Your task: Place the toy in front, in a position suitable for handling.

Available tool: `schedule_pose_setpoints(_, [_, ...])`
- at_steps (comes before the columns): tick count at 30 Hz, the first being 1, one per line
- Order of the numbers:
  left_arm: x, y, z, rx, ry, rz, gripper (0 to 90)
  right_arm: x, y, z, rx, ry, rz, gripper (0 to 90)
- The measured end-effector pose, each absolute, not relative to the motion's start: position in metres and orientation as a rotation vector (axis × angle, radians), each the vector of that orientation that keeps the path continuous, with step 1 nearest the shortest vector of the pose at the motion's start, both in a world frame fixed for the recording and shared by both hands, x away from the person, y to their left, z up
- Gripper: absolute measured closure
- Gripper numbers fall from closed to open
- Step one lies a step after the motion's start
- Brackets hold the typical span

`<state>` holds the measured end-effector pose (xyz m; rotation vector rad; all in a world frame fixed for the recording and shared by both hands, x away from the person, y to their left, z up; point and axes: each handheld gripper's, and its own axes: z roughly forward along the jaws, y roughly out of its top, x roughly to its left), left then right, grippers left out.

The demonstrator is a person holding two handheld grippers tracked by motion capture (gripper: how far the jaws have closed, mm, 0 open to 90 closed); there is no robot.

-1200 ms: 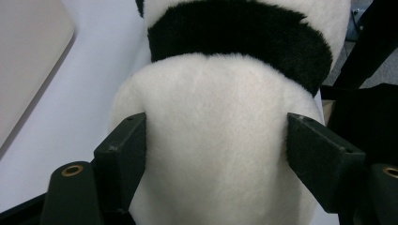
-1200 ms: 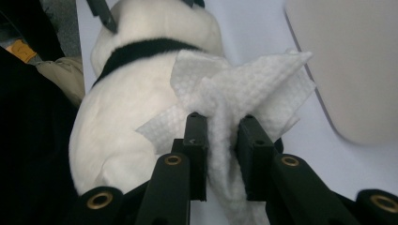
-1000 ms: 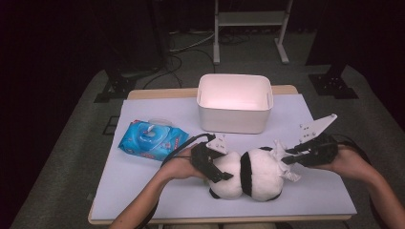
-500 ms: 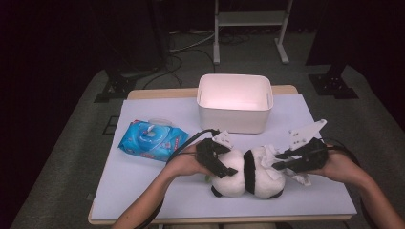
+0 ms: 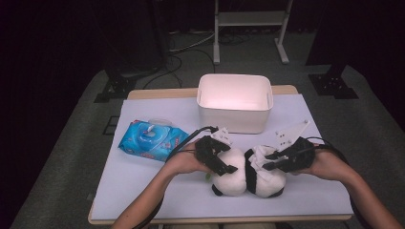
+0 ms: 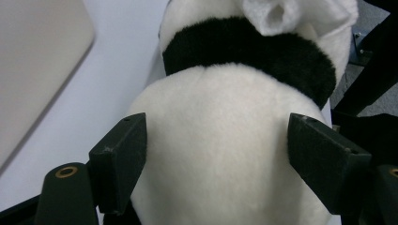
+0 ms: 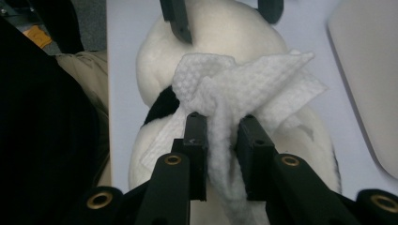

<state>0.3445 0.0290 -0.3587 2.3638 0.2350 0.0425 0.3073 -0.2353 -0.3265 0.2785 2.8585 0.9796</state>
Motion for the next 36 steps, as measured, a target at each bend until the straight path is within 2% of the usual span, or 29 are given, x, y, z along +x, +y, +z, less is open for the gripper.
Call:
schedule_pose_setpoints(7, [0.343,0.045,-0.359,2.334,0.242,0.047,19.9,0.313,-0.262,-0.327,0.370,2.839,0.955,74.8])
schedule_pose_setpoints(10, [0.341,0.049,-0.365,2.335,0.243,0.041,11.3,0.316,-0.274,-0.330,0.425,2.825,0.961,74.6])
schedule_pose_setpoints(18, [0.346,0.051,-0.373,2.325,0.243,0.004,10.4,0.316,-0.290,-0.337,0.488,2.814,0.995,74.6])
schedule_pose_setpoints(21, [0.346,0.049,-0.373,2.318,0.234,-0.004,11.4,0.316,-0.295,-0.338,0.506,2.814,0.992,74.6])
schedule_pose_setpoints(29, [0.338,0.044,-0.375,2.305,0.215,-0.006,21.1,0.322,-0.300,-0.343,0.533,2.821,0.998,74.7])
schedule_pose_setpoints(36, [0.332,0.041,-0.372,2.325,0.223,0.020,22.4,0.321,-0.299,-0.341,0.519,2.810,1.016,74.6])
